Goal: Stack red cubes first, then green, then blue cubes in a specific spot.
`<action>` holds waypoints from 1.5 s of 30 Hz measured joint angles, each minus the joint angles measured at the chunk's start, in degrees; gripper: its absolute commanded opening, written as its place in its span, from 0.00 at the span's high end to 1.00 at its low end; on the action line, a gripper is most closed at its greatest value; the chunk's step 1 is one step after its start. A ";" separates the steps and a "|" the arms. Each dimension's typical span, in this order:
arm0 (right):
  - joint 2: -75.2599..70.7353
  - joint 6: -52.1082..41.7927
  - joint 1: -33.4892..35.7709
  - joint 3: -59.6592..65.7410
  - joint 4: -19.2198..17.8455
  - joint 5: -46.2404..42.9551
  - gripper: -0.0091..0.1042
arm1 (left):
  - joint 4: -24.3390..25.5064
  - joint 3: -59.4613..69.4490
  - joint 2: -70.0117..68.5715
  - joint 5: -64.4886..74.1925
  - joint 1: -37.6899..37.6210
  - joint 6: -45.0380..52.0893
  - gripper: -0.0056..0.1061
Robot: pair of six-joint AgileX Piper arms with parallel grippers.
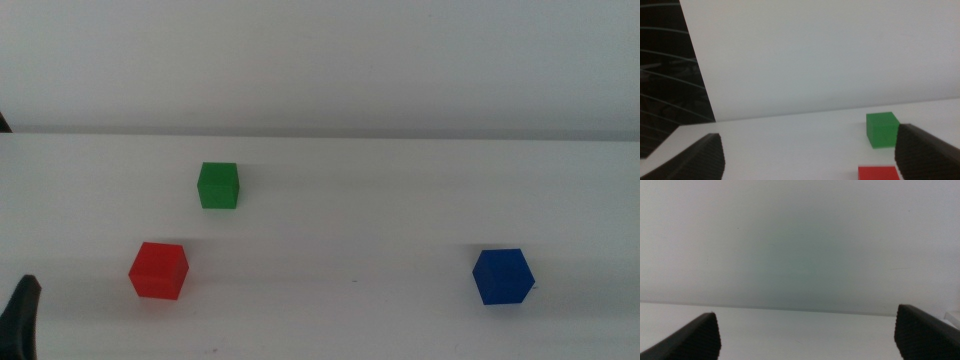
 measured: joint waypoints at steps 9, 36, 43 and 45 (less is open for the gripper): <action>0.00 0.00 0.00 0.00 0.00 0.00 0.10 | -1.25 -30.20 28.69 30.21 0.00 0.00 0.14; 0.00 0.00 0.00 0.00 0.00 0.00 0.10 | -5.35 -63.21 89.18 55.90 -11.94 -6.25 0.14; 0.00 0.00 0.00 0.00 0.00 0.00 0.10 | -7.17 -63.81 93.26 55.50 -13.06 -6.50 0.14; 0.00 0.00 0.00 0.00 0.00 0.00 0.10 | -7.17 -64.40 93.51 54.99 -14.09 -7.09 0.14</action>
